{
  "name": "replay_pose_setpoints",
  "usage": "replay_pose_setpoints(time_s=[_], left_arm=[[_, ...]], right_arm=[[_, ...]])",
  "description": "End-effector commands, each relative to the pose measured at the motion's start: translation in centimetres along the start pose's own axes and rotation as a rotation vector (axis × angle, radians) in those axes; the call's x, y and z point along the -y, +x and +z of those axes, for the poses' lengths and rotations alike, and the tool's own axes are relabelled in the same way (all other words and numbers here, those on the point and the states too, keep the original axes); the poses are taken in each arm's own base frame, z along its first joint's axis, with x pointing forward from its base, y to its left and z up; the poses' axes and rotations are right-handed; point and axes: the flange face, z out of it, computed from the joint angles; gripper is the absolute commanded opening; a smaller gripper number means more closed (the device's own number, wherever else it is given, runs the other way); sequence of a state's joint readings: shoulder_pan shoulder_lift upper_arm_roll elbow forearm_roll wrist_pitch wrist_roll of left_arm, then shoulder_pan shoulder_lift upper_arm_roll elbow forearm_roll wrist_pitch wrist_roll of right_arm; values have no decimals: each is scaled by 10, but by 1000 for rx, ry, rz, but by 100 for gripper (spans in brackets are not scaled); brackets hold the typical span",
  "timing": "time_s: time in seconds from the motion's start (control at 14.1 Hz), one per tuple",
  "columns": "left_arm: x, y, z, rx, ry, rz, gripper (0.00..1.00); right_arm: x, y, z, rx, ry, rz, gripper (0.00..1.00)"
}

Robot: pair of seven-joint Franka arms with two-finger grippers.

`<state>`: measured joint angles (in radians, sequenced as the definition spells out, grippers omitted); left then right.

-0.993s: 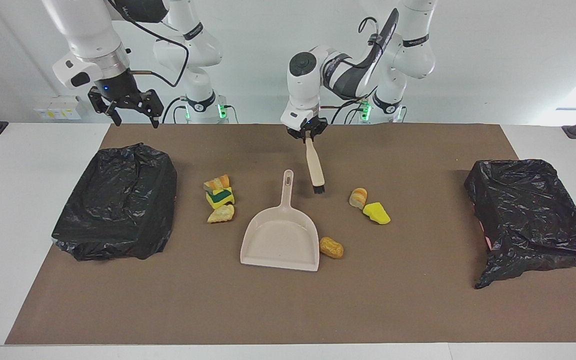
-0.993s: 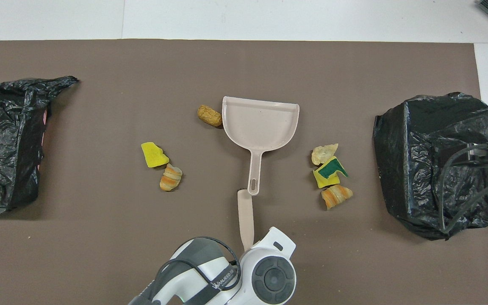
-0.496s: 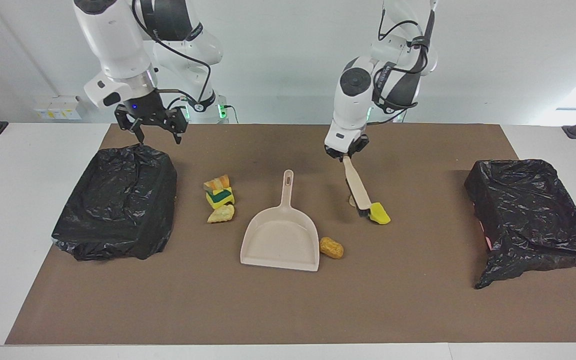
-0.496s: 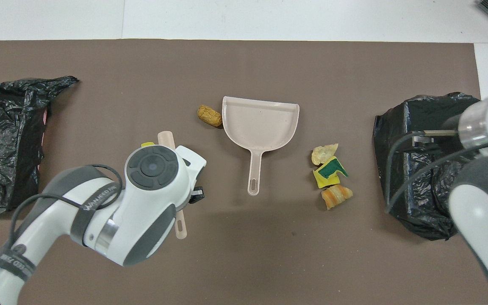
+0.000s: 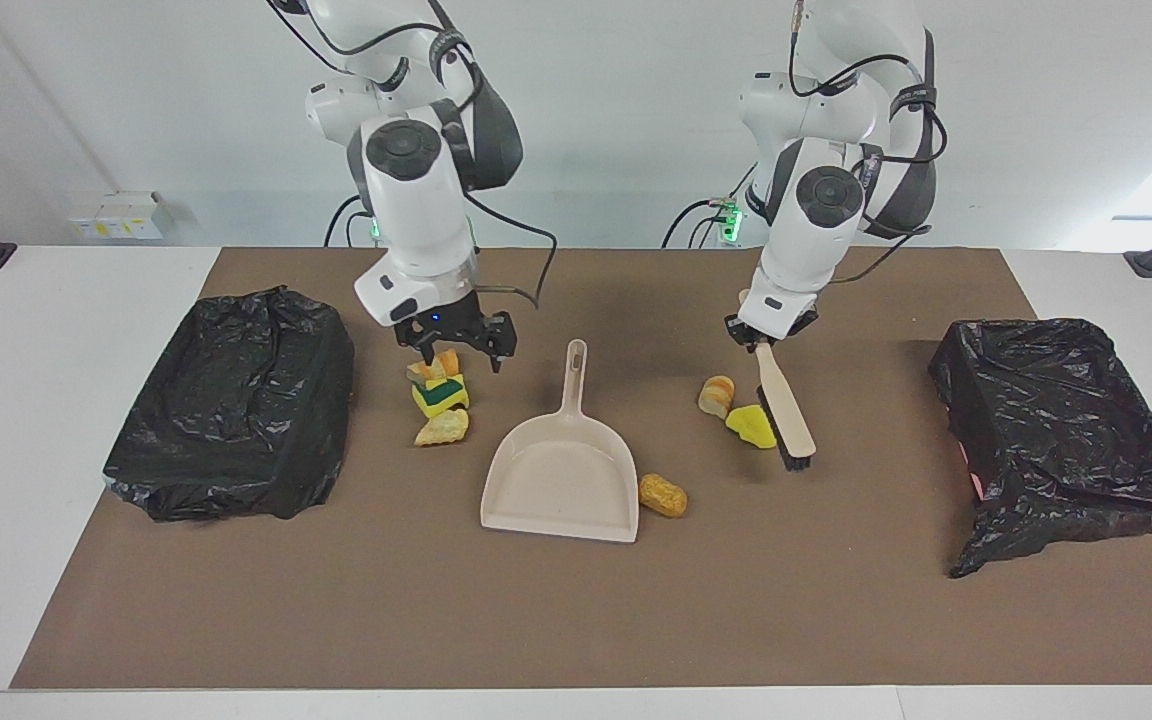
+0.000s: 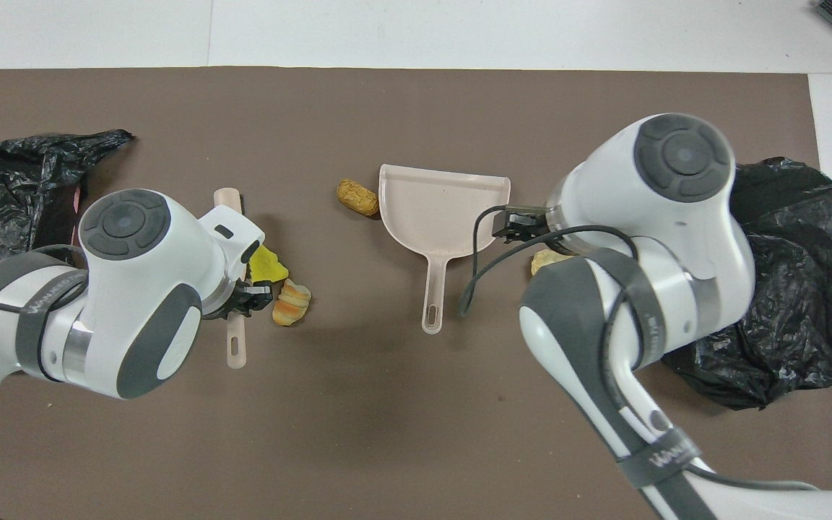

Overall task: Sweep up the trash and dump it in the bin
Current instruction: 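Grasp the beige dustpan with the right gripper and lift it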

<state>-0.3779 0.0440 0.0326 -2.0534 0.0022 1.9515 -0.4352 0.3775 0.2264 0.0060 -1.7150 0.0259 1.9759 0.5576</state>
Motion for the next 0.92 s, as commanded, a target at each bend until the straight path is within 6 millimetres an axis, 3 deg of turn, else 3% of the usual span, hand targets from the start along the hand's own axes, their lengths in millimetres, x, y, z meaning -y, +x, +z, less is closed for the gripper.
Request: replay_pose_setpoints(time_s=[0.0, 0.28, 0.43, 0.57, 0.85], left_arm=[[19, 9, 5, -31, -17, 28, 0], [37, 10, 14, -35, -25, 41, 0], [41, 9, 18, -32, -24, 60, 0], [41, 7, 19, -34, -28, 58, 0], [33, 10, 26, -48, -51, 60, 0]], right_arm=[[43, -10, 29, 27, 45, 50, 100], [88, -39, 88, 47, 33, 33, 100], [87, -54, 110, 55, 23, 24, 100], [85, -64, 123, 64, 15, 19, 100], [90, -69, 117, 69, 12, 16, 100]])
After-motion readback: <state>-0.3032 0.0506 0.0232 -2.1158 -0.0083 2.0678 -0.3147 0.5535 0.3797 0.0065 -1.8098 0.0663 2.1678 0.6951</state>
